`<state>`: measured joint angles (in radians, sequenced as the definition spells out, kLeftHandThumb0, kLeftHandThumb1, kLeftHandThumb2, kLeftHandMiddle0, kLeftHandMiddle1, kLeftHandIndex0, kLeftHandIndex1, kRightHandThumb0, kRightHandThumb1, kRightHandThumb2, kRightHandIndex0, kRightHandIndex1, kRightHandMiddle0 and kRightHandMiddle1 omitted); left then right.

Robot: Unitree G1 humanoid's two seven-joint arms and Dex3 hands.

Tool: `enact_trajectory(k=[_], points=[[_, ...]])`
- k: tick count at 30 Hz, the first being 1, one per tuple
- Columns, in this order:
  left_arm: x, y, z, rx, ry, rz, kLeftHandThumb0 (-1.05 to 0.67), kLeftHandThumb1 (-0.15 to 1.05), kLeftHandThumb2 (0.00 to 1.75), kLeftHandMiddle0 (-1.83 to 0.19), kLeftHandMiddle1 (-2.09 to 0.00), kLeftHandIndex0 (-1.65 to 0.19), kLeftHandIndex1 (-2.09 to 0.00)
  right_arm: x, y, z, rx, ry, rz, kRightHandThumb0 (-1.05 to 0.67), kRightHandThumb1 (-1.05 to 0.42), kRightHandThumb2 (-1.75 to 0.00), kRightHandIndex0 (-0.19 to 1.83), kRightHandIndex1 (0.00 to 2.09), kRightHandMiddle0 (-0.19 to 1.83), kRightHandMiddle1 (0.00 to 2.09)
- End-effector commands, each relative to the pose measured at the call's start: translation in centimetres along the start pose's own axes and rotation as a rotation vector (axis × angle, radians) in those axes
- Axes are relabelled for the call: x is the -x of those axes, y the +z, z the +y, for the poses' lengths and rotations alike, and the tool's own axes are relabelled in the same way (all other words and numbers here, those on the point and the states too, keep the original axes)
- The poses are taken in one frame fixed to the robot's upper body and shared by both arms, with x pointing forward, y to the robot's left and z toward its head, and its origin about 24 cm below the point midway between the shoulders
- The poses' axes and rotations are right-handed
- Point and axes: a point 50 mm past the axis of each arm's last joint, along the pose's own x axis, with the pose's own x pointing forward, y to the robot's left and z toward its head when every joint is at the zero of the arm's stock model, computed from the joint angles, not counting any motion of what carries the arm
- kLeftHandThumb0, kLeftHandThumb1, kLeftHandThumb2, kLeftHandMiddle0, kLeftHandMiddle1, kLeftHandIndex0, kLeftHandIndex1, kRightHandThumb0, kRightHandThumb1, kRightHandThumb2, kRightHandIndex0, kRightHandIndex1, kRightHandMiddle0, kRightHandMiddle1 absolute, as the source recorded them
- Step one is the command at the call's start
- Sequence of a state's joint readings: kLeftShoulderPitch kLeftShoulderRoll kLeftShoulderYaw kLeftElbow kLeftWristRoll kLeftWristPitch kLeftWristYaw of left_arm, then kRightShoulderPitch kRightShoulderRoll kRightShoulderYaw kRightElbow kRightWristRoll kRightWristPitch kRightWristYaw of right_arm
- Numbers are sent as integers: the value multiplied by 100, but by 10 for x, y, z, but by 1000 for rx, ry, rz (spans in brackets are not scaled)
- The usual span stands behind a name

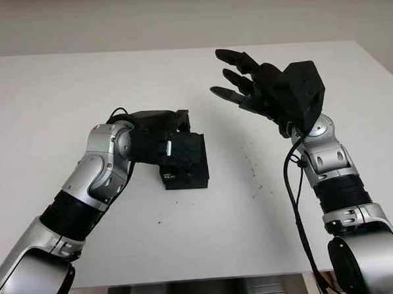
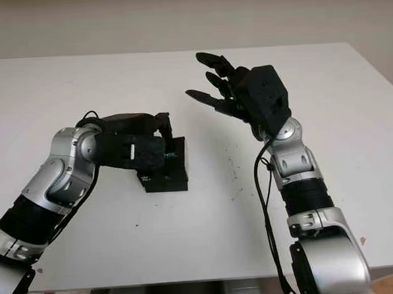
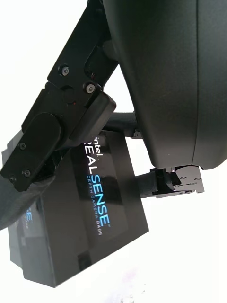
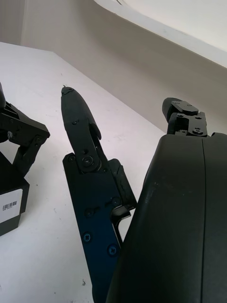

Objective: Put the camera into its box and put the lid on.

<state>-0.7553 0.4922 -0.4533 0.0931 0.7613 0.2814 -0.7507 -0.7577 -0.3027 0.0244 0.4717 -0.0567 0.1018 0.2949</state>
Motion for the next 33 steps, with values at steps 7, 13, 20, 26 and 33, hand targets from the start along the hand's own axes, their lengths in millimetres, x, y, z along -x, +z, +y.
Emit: enact_trajectory(k=[7, 13, 20, 26, 33], points=[[1, 4, -1, -9, -11, -25, -25, 103, 6, -7, -209, -1, -173, 1, 5, -1, 0, -9, -30, -60, -105, -7, 13, 5, -4, 45], [2, 7, -7, -149, -60, 42, -46, 105, 14, 18, -119, 18, -99, 2, 5, -1, -2, -22, -18, -59, -105, -7, 14, 5, -3, 45], [3, 12, -10, -148, -127, 98, -64, 105, 20, 19, -1, 19, -1, 3, 6, -1, 8, -27, -14, -59, -105, -7, 16, 6, 0, 42], [3, 12, -12, -145, -153, 90, -65, 105, 22, 19, 0, 19, 0, 3, 5, -1, 3, -22, -17, -59, -105, -8, 16, 6, 1, 38], [4, 11, -14, -129, -163, 91, -64, 105, 21, 19, 0, 19, 0, 3, 4, 0, -4, -21, -16, -59, -105, -7, 15, 5, 2, 37]])
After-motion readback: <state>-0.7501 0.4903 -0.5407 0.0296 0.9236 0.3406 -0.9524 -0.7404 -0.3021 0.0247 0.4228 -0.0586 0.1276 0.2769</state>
